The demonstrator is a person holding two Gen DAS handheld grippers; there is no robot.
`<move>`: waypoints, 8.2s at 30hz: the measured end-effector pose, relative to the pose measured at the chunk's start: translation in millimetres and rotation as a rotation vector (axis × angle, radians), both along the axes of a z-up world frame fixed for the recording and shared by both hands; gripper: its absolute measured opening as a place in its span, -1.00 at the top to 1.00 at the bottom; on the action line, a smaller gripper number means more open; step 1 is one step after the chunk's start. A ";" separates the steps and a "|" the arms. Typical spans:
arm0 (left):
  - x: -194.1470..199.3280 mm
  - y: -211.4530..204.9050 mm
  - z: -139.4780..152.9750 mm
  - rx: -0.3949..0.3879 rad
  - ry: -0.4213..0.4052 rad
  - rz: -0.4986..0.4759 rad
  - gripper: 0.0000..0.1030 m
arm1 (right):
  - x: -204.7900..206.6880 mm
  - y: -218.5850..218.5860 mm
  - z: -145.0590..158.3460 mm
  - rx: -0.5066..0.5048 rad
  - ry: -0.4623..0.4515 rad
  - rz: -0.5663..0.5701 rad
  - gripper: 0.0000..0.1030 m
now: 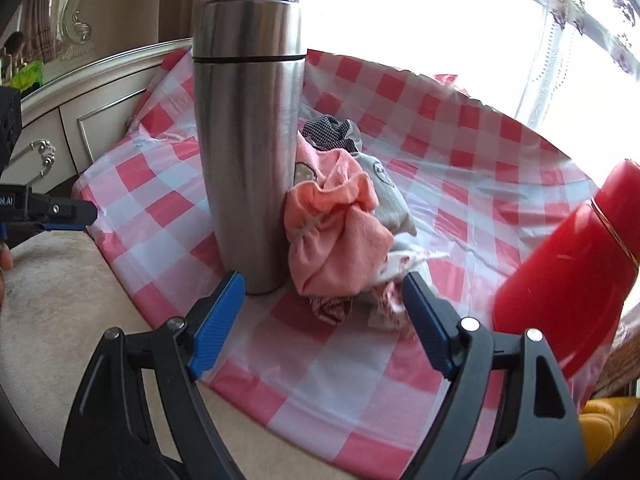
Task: Organize soft objects
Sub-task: 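Grasp the pink-green cloth with the left tool while the right tool grasps the pink towel, then carry both items over the white box and open both tools to release them, then move both open tools back over the table, then grasp the black-white houndstooth cloth with the left tool while the right tool grasps the pink-printed white cloth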
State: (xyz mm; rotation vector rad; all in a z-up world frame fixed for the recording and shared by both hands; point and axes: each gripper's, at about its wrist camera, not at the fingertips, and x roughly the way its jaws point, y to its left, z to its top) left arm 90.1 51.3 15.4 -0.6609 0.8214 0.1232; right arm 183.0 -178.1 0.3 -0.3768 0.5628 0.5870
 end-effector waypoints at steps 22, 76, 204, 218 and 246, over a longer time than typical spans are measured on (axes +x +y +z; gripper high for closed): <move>119.3 32.0 -6.1 -0.266 -0.028 -0.068 -0.22 | 39.4 19.4 -18.3 -0.094 -0.040 0.060 -0.61; 124.9 51.0 -26.5 -0.537 -0.224 -0.043 0.70 | -25.8 -39.9 -14.5 0.077 -0.018 -0.166 0.41; 85.0 26.7 11.0 0.245 -0.007 -0.103 -0.39 | 50.5 -11.1 -38.3 0.011 0.178 -0.287 -0.74; 243.4 48.3 16.6 0.223 -0.029 -0.208 -0.59 | 61.3 -5.0 -46.2 0.015 0.197 -0.277 -0.49; 383.1 25.1 -36.3 0.257 0.198 -0.270 0.69 | 44.5 -23.4 -40.1 0.119 0.240 -0.274 0.37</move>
